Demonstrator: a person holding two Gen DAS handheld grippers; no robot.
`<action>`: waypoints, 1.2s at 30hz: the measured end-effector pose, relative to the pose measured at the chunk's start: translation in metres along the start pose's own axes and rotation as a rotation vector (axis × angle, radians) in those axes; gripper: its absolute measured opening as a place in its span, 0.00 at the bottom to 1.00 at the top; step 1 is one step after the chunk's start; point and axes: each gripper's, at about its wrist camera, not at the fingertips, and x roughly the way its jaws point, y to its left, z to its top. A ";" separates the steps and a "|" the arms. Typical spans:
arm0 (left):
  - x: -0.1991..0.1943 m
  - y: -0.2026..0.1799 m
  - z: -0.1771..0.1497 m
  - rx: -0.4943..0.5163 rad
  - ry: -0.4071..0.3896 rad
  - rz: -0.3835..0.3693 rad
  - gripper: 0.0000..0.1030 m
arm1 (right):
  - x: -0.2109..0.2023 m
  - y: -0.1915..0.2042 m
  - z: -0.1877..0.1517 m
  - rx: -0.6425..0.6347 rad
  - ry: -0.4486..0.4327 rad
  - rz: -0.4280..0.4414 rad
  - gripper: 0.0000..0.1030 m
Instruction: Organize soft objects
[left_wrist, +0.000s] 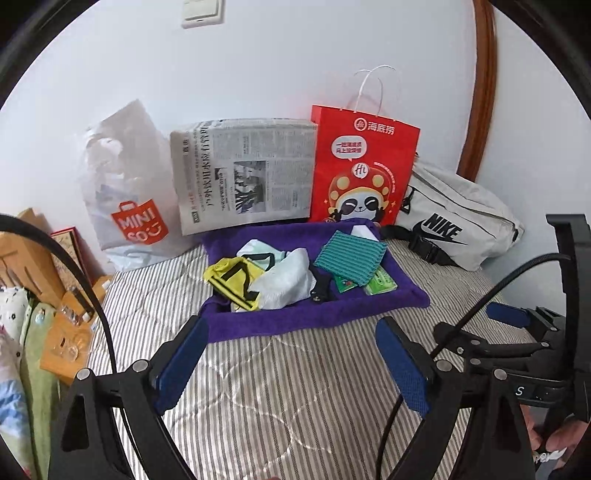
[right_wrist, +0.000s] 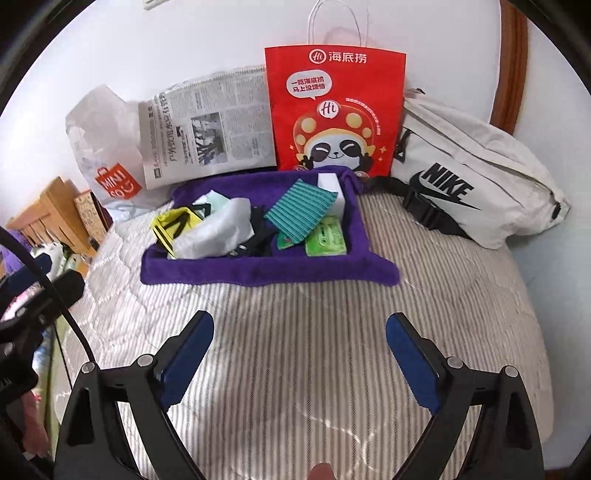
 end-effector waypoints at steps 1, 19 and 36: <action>0.000 0.001 -0.002 -0.005 0.002 0.003 0.89 | -0.001 0.000 -0.001 -0.003 0.000 -0.002 0.91; -0.001 0.001 -0.020 -0.045 0.033 -0.010 0.89 | -0.010 -0.017 -0.007 0.020 -0.011 -0.009 0.91; 0.004 0.001 -0.022 -0.036 0.066 0.011 0.89 | -0.018 -0.013 -0.007 0.003 -0.022 -0.002 0.91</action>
